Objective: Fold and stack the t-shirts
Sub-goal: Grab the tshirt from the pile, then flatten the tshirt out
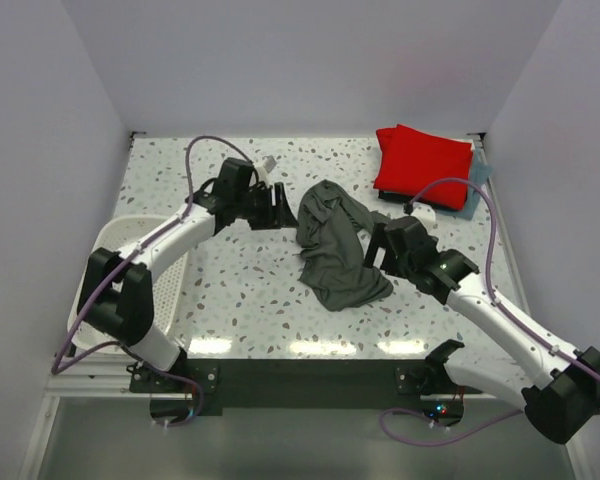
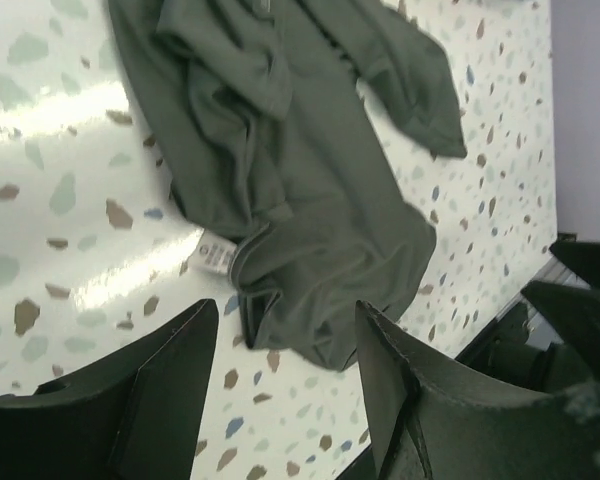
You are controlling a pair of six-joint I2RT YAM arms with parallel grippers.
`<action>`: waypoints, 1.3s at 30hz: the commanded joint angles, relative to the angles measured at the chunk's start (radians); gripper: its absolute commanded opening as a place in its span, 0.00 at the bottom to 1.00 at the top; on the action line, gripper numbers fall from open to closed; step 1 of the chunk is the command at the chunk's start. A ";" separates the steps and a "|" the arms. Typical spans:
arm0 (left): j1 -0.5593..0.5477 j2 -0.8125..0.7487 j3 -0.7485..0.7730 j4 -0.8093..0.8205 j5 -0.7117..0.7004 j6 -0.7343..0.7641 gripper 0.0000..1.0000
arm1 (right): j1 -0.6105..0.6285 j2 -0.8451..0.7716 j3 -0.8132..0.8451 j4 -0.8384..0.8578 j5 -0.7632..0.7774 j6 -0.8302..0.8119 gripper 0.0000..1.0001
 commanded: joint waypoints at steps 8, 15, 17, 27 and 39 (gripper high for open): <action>-0.101 -0.112 -0.239 0.049 0.038 0.012 0.62 | -0.006 0.028 -0.100 0.039 -0.021 0.125 0.99; -0.173 -0.013 -0.210 0.041 0.051 0.020 0.62 | -0.010 -0.011 -0.157 0.038 -0.035 0.200 0.99; -0.192 -0.002 -0.192 0.037 0.038 0.026 0.62 | -0.010 -0.035 -0.159 0.022 -0.030 0.206 0.99; -0.247 0.044 -0.144 0.009 -0.124 0.032 0.60 | -0.010 -0.132 -0.176 -0.039 -0.001 0.238 0.99; -0.339 0.136 -0.034 -0.072 -0.311 0.067 0.59 | -0.010 -0.096 -0.096 -0.045 0.010 0.182 0.99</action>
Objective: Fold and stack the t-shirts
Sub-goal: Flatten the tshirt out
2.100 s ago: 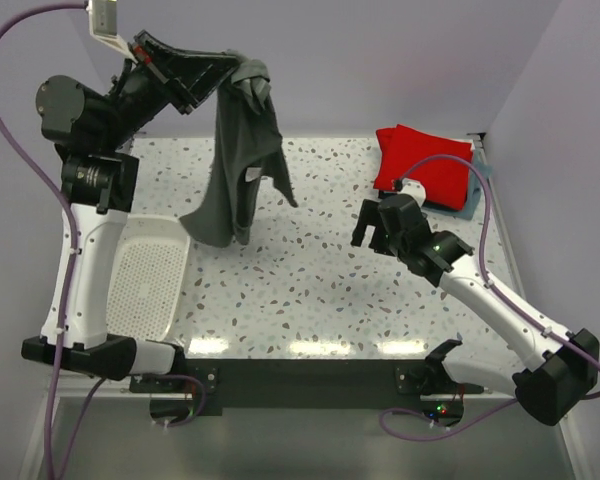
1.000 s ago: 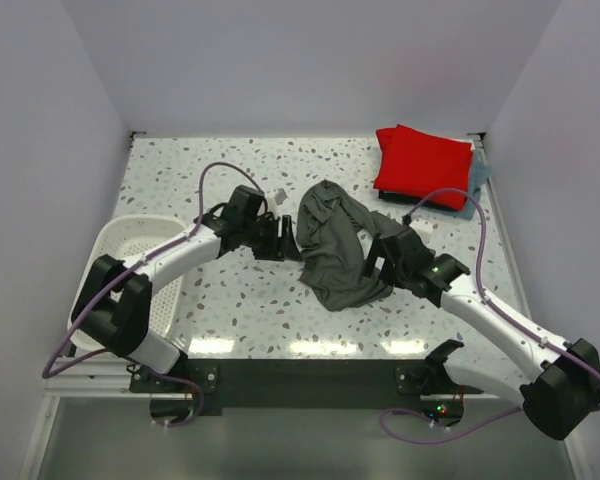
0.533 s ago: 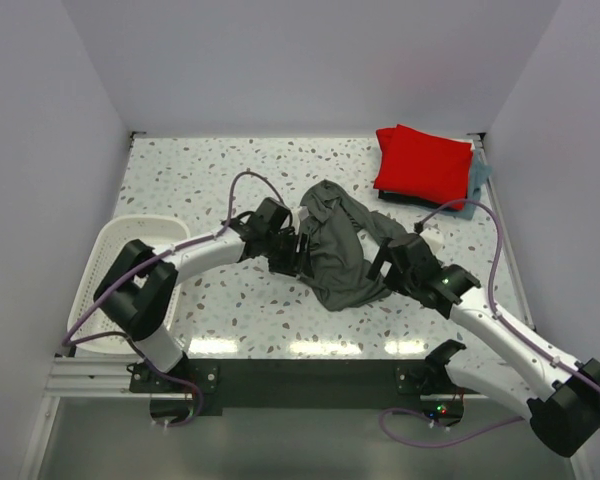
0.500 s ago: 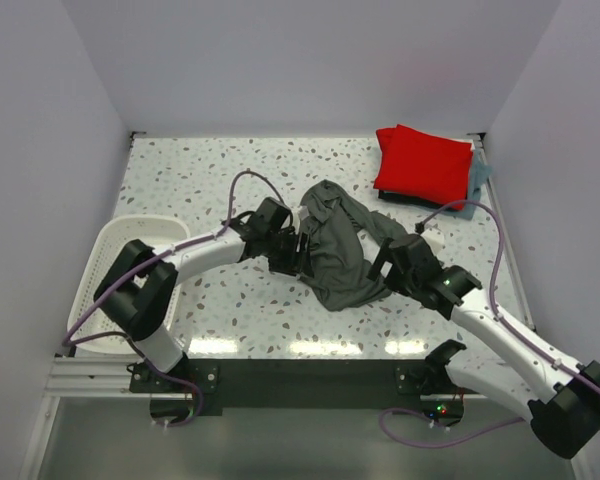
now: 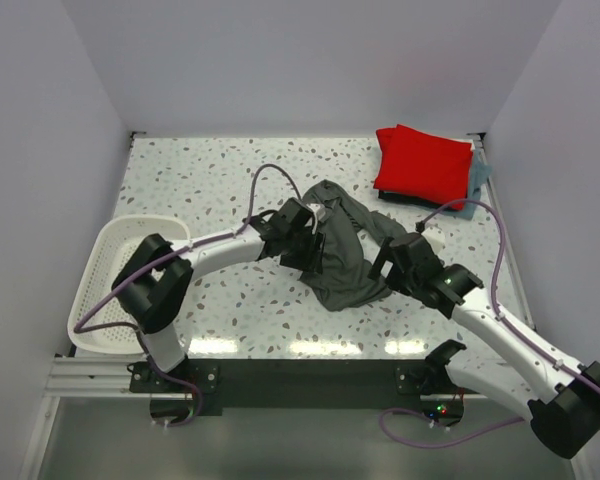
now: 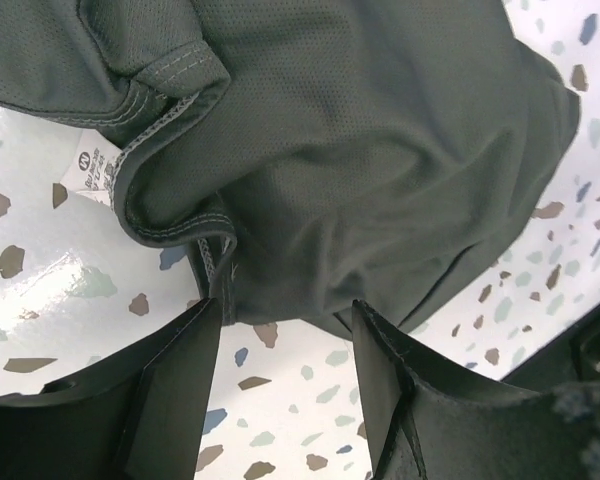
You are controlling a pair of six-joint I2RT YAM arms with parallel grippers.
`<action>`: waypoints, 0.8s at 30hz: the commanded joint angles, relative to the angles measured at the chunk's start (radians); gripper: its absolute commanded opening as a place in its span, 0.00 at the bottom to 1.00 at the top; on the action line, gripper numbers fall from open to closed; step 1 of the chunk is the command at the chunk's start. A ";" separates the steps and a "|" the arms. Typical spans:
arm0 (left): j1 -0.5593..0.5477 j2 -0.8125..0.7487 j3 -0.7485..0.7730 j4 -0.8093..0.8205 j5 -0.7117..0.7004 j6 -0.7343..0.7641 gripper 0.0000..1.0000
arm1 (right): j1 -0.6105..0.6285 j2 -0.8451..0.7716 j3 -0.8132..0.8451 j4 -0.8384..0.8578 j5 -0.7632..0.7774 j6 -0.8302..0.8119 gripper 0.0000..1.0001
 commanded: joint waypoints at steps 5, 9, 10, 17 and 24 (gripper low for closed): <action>-0.077 0.051 0.119 -0.113 -0.214 0.054 0.60 | -0.004 -0.001 0.056 -0.013 0.033 -0.023 0.99; -0.097 0.088 0.155 -0.156 -0.269 0.051 0.59 | -0.004 -0.007 0.059 -0.015 0.032 -0.032 0.99; -0.100 0.093 0.157 -0.156 -0.269 0.053 0.59 | -0.004 -0.007 0.060 -0.015 0.032 -0.033 0.99; -0.110 0.119 0.160 -0.181 -0.289 0.043 0.53 | -0.004 -0.005 0.067 -0.019 0.033 -0.055 0.99; -0.111 0.131 0.145 -0.169 -0.274 0.037 0.45 | -0.004 0.004 0.070 -0.010 0.025 -0.064 0.99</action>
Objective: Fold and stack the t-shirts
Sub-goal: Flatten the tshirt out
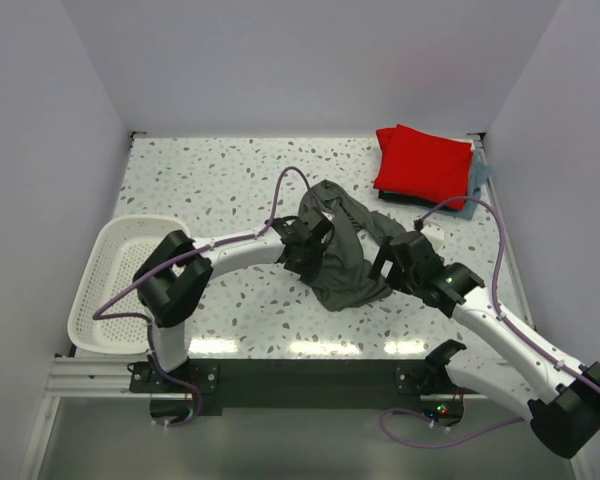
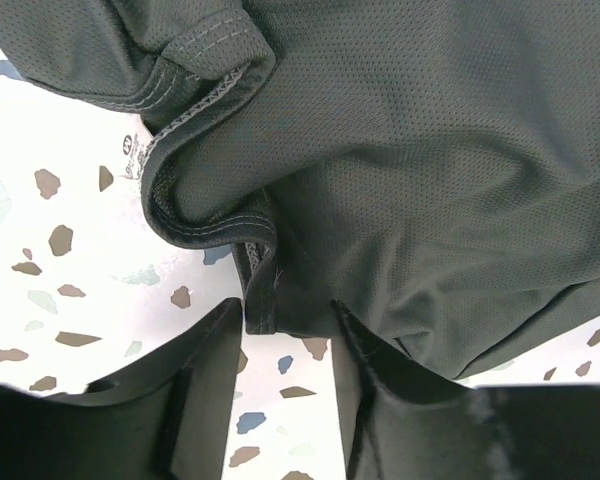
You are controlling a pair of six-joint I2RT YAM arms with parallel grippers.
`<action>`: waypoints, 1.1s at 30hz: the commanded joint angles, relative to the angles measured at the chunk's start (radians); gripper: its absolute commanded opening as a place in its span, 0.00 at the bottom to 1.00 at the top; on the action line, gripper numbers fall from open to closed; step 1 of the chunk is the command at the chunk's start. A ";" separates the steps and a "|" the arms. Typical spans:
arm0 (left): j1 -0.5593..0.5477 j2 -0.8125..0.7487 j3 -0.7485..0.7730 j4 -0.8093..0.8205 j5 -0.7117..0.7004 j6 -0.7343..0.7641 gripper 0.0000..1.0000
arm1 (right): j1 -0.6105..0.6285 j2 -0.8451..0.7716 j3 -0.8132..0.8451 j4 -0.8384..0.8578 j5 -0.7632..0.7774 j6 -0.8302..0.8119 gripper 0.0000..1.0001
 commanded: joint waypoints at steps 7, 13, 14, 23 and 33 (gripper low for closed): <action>-0.011 0.003 -0.005 0.029 0.006 0.001 0.36 | -0.004 0.002 0.048 0.000 0.027 -0.025 0.99; -0.011 0.024 -0.012 0.016 0.006 0.003 0.35 | -0.005 -0.011 0.043 -0.002 0.032 -0.024 0.99; -0.011 0.024 -0.015 0.017 0.006 0.004 0.33 | -0.005 -0.012 0.043 -0.002 0.032 -0.024 0.99; -0.011 0.027 -0.018 0.008 -0.013 0.010 0.34 | -0.005 -0.028 0.028 -0.003 0.038 -0.016 0.99; -0.011 0.041 -0.025 0.026 0.009 0.021 0.29 | -0.007 -0.021 0.022 0.009 0.041 -0.016 0.99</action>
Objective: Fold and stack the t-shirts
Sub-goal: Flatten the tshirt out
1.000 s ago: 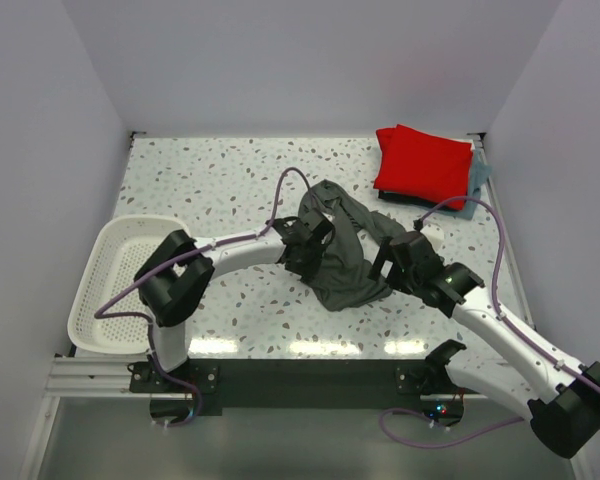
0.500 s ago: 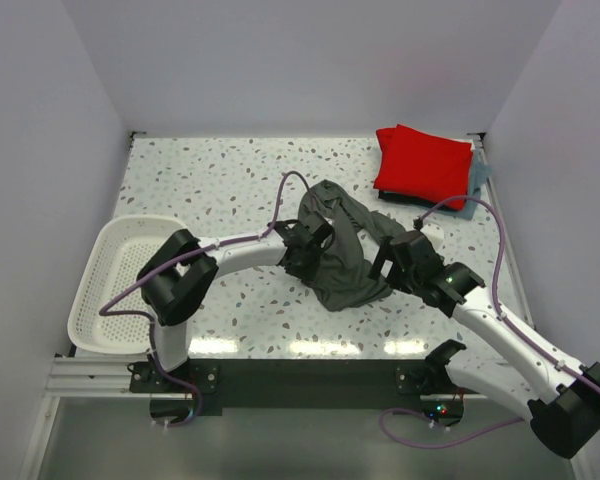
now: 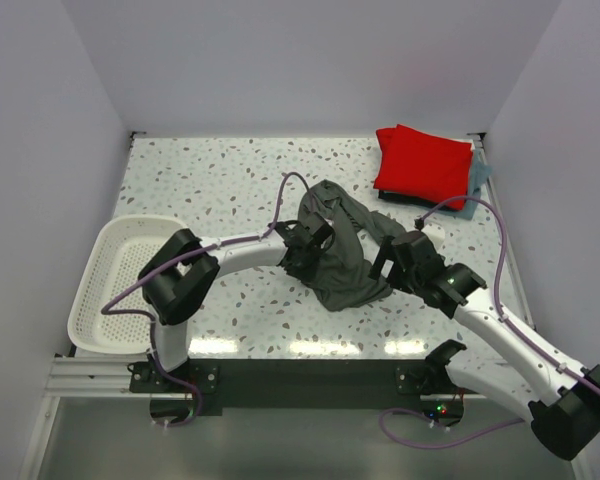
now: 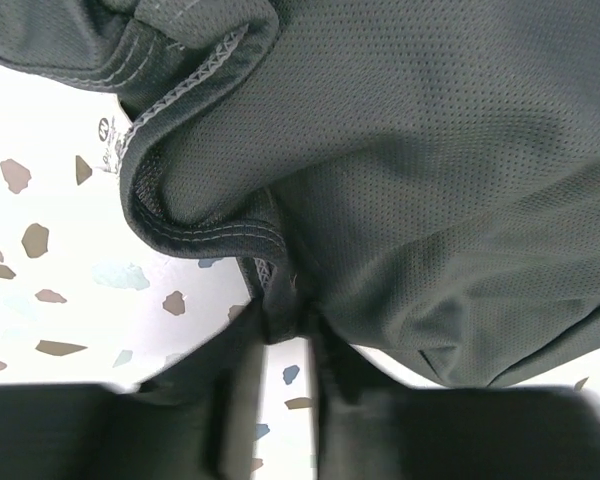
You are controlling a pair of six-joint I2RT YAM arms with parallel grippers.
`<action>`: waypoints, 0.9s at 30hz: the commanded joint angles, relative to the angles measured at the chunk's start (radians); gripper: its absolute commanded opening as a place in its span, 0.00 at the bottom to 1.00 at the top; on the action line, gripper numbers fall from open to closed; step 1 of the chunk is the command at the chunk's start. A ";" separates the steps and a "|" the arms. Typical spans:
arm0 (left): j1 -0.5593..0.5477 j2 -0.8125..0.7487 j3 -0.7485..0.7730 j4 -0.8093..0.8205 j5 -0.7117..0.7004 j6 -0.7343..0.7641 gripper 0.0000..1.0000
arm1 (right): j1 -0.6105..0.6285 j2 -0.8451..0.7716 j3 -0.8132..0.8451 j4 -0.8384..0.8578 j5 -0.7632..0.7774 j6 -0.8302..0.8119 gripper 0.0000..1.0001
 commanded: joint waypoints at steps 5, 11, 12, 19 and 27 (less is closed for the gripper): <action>-0.003 0.012 -0.004 0.031 0.012 0.026 0.00 | -0.022 -0.001 0.005 0.038 0.031 -0.019 0.98; 0.095 -0.129 -0.009 -0.020 -0.054 -0.003 0.00 | -0.088 0.072 0.036 0.061 0.028 -0.078 0.99; 0.122 -0.165 -0.021 -0.023 -0.058 -0.013 0.00 | -0.094 0.083 0.043 0.064 0.025 -0.097 0.99; 0.302 -0.419 -0.058 -0.006 -0.095 -0.015 0.00 | -0.128 0.207 0.070 0.138 -0.041 -0.160 0.88; 0.354 -0.399 -0.124 -0.017 -0.065 0.025 0.00 | -0.166 0.391 0.099 0.227 -0.070 -0.209 0.77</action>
